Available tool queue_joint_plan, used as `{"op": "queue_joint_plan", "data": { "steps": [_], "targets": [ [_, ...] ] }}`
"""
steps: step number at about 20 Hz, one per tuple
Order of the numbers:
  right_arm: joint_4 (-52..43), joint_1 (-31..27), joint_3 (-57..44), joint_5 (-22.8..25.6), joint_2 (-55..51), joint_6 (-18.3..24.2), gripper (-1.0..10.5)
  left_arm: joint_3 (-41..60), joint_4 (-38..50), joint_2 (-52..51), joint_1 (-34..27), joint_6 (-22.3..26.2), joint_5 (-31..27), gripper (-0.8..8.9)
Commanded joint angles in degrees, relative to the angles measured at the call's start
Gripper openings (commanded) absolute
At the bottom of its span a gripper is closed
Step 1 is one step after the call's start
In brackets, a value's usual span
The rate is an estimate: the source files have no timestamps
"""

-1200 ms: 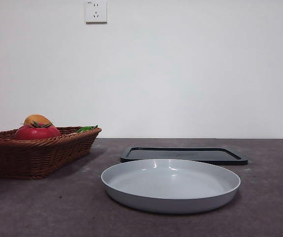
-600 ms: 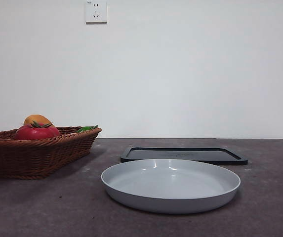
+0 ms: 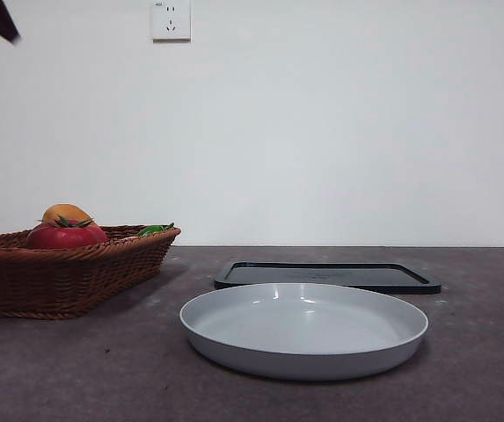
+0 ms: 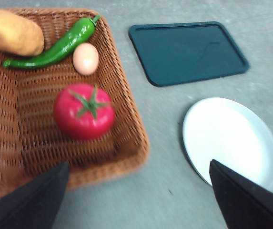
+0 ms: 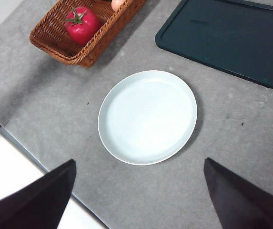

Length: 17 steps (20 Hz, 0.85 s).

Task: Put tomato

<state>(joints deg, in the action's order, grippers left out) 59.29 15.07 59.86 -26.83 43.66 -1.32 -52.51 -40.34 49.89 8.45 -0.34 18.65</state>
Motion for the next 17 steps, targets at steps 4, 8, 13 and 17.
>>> {"op": "queue_joint_plan", "data": {
  "steps": [4, 8, 13, 17],
  "targets": [
    [-0.57, 0.35, 1.07, 0.04, 0.48, 0.46, 4.3, -1.11, 7.34, 9.62, 1.29, 3.87, -4.26, 4.73],
    [-0.55, 0.35, 1.07, 0.02, 0.48, 0.46, 4.3, -1.11, 12.00, 16.15, 2.29, 6.58, -6.14, 4.73],
    [-0.52, 0.35, 1.07, 0.02, 0.48, 0.31, 4.3, -1.11, 17.35, 22.53, 3.37, 8.87, -8.85, 4.73],
    [-0.52, 0.35, 1.07, 0.02, 0.48, 0.26, 4.3, -1.11, 20.76, 26.75, 3.63, 9.27, -8.85, 4.73]
  ]
}}
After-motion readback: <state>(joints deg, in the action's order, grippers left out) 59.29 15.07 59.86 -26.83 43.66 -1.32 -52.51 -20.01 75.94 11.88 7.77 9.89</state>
